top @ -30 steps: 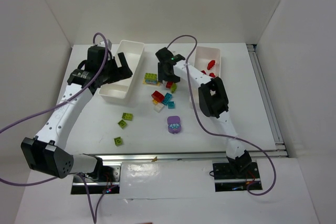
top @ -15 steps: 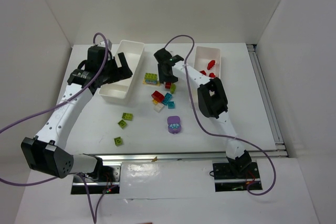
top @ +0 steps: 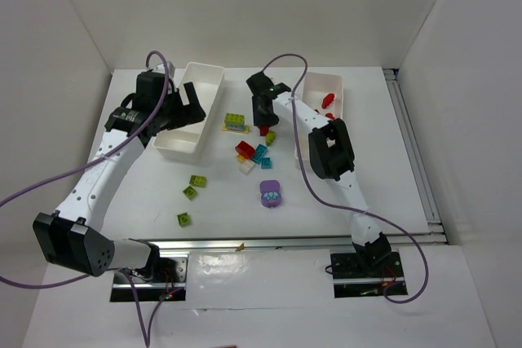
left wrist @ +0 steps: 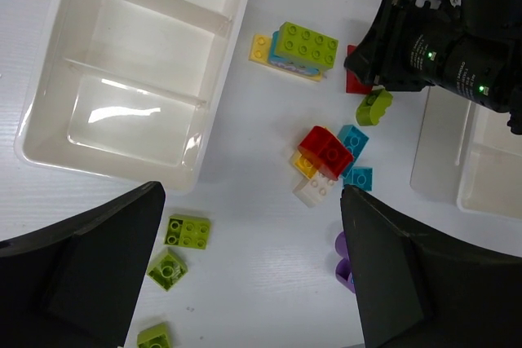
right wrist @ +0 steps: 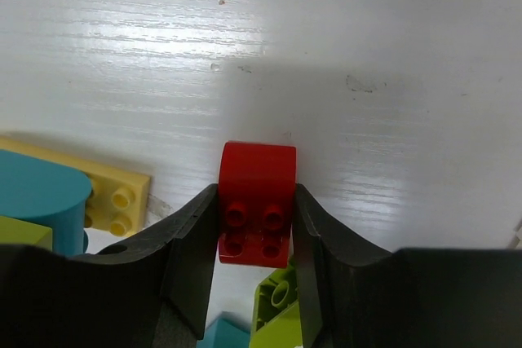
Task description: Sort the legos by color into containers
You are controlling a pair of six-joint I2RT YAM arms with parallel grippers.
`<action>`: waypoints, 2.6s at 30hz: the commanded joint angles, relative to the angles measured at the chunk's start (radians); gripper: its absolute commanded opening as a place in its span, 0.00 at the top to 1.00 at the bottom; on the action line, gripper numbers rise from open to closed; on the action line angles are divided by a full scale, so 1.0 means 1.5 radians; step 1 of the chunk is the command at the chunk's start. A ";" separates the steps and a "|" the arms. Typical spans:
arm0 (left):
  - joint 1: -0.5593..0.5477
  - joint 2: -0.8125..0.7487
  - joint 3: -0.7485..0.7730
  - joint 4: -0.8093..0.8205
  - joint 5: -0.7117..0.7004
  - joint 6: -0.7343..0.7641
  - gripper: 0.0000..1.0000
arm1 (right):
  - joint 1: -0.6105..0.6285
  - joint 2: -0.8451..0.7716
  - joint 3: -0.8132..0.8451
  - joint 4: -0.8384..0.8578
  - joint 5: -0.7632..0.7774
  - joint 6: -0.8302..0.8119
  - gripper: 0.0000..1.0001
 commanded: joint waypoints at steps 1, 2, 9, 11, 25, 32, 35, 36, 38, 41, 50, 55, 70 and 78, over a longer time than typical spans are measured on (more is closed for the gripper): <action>0.002 0.002 0.009 0.001 -0.014 0.014 0.00 | -0.012 -0.034 0.041 0.040 0.003 -0.009 0.56; 0.002 0.002 0.009 -0.005 -0.021 0.008 0.00 | -0.013 -0.045 0.049 0.046 0.022 -0.009 0.56; -0.060 0.003 -0.013 -0.053 -0.117 0.030 0.02 | -0.115 -0.236 -0.036 0.096 0.028 0.000 0.56; -0.068 -0.012 -0.032 -0.068 -0.134 0.018 0.11 | -0.145 -0.269 -0.062 0.103 0.028 0.000 0.56; -0.129 -0.108 -0.283 -0.211 -0.115 -0.288 0.07 | -0.275 -0.270 -0.160 0.103 0.017 -0.032 0.55; -0.129 -0.095 -0.311 -0.233 -0.115 -0.340 0.04 | -0.275 -0.237 -0.142 0.111 -0.029 -0.044 0.43; -0.121 -0.066 -0.317 -0.227 -0.115 -0.325 0.04 | -0.275 -0.214 -0.089 0.080 -0.039 -0.050 0.20; -0.112 -0.057 -0.317 -0.227 -0.109 -0.319 0.04 | -0.275 -0.214 -0.081 0.080 -0.039 -0.050 0.17; -0.106 -0.035 -0.323 -0.233 -0.096 -0.319 0.04 | -0.269 -0.220 -0.075 0.080 -0.039 -0.050 0.12; -0.106 -0.028 -0.338 -0.226 -0.076 -0.328 0.04 | -0.262 -0.249 -0.083 0.080 -0.039 -0.050 0.10; -0.056 -0.056 -0.444 -0.158 -0.014 -0.356 0.10 | -0.250 -0.333 -0.151 0.087 -0.033 -0.050 0.10; -0.056 -0.018 -0.452 -0.127 -0.005 -0.356 0.23 | -0.250 -0.362 -0.165 0.080 -0.027 -0.050 0.13; -0.101 -0.015 -0.364 -0.151 -0.039 -0.304 0.76 | -0.250 -0.390 -0.195 0.074 -0.020 -0.044 0.13; -0.080 0.017 -0.090 -0.200 -0.078 -0.198 0.76 | -0.257 -0.458 -0.298 0.141 -0.007 -0.029 0.15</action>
